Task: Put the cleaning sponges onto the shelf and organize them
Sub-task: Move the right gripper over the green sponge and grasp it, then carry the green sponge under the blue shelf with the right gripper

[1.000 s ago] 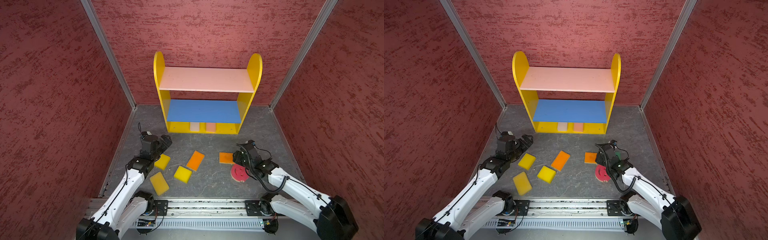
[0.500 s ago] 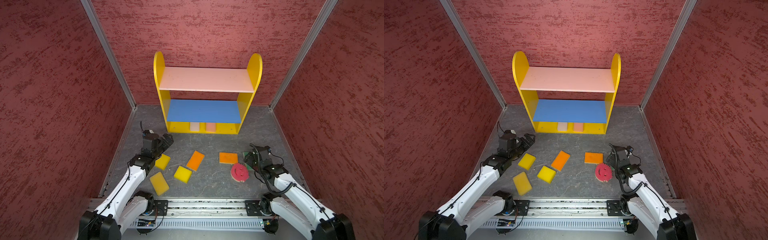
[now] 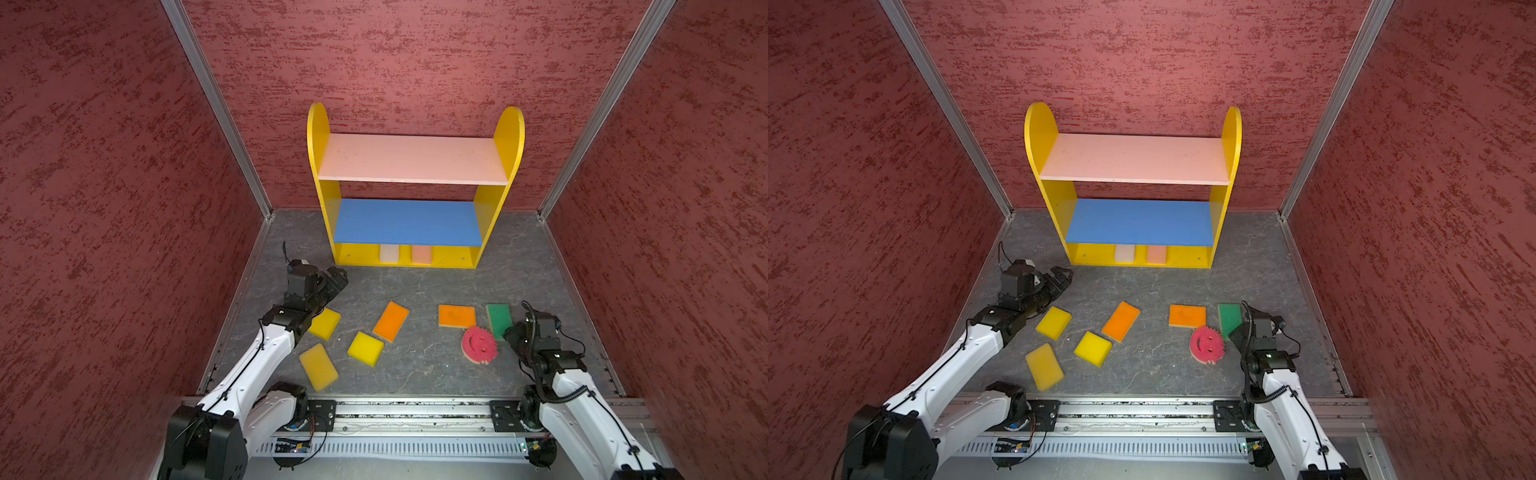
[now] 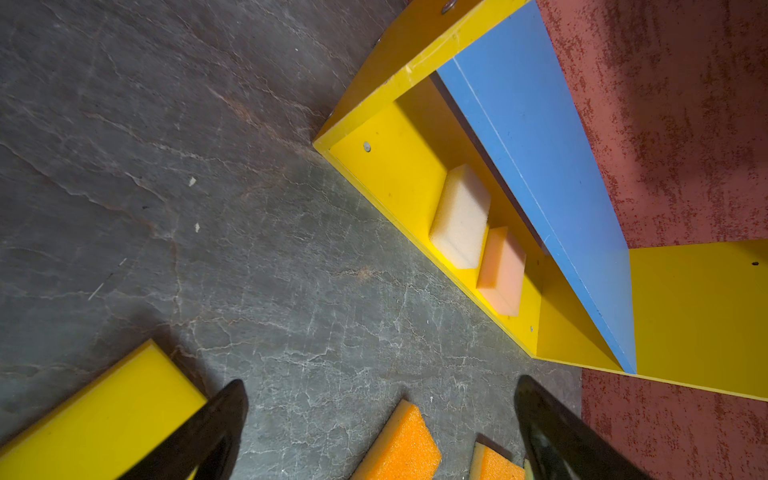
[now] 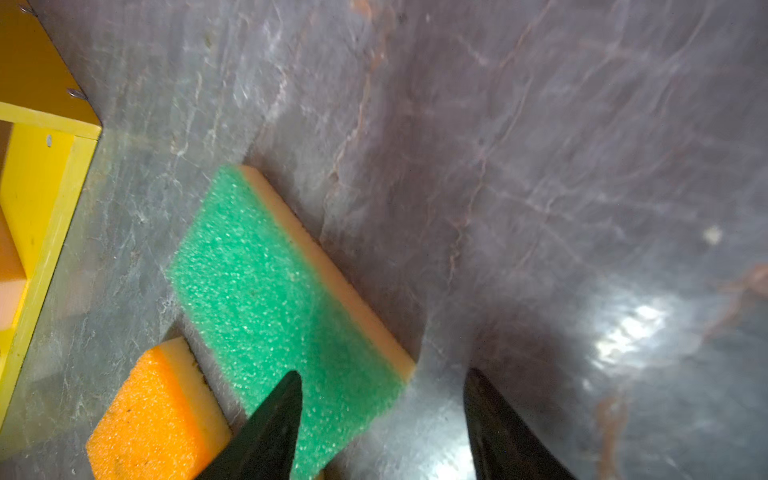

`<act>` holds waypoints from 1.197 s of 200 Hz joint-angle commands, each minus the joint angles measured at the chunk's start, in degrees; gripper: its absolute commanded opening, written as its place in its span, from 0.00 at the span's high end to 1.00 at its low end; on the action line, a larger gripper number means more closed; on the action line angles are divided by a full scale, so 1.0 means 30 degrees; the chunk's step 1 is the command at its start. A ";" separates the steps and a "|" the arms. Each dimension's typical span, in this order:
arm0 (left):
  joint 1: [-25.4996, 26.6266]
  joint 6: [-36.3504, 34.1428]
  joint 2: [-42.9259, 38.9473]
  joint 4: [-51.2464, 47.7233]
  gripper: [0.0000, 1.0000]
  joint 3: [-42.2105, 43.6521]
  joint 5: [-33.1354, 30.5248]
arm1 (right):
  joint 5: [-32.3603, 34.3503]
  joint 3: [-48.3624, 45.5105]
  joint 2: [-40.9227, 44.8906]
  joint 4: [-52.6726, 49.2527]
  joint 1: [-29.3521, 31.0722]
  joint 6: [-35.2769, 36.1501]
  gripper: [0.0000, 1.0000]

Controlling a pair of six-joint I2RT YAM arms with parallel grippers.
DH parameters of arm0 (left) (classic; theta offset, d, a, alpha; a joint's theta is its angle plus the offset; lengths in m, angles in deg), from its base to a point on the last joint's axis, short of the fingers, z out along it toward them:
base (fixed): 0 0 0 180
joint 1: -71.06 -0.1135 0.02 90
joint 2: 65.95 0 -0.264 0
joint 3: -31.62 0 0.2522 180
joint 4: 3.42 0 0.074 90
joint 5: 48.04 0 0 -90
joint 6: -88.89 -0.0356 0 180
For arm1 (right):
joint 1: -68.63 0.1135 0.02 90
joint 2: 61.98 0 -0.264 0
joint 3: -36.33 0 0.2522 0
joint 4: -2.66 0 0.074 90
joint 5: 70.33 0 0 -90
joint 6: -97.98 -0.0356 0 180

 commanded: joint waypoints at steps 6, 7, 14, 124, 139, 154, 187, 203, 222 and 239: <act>-0.0116 0.0000 0.0222 0.0519 0.00 0.0162 0.0304 | -0.2032 0.0718 -0.2378 0.2775 -0.0082 0.0732 0.46; -0.0116 0.0034 0.0223 0.0521 0.01 0.0165 0.0308 | -0.2082 0.0769 -0.2483 0.2855 -0.0081 0.0750 0.46; -0.0116 0.0109 0.0267 0.0581 0.01 0.0148 0.0344 | -0.2370 0.1068 -0.3296 0.3349 -0.0104 0.1093 0.49; 0.0403 0.0655 0.0107 0.0311 0.01 0.0227 -0.0128 | -0.2437 0.2144 -0.8021 0.8941 0.2588 0.1580 0.99; 0.0470 0.0753 0.0079 0.0251 0.01 0.0227 -0.0245 | -0.2403 0.2465 -0.8194 0.9698 0.3090 0.1511 1.00; 0.0571 0.0849 0.0020 0.0376 0.00 0.0286 -0.0253 | -0.2178 0.2925 -0.8572 1.0365 0.3638 0.1474 1.00; 0.0688 0.0894 -0.0198 0.0196 0.00 0.0230 -0.0437 | -0.2218 0.4012 -0.9838 1.2055 0.4534 0.1230 1.00; 0.0705 0.0911 -0.0382 0.0229 0.00 0.0357 -0.0509 | -0.2031 0.4480 -1.0455 1.2586 0.4749 0.1157 1.00; 0.0705 0.0814 -0.0528 0.0001 0.00 0.0363 -0.0688 | -0.1691 0.5008 -1.1180 1.2990 0.4798 0.0914 1.00; 0.0705 0.0832 -0.0607 -0.0005 0.00 0.0445 -0.0687 | -0.1003 0.5362 -1.1758 1.3353 0.4786 0.0680 1.00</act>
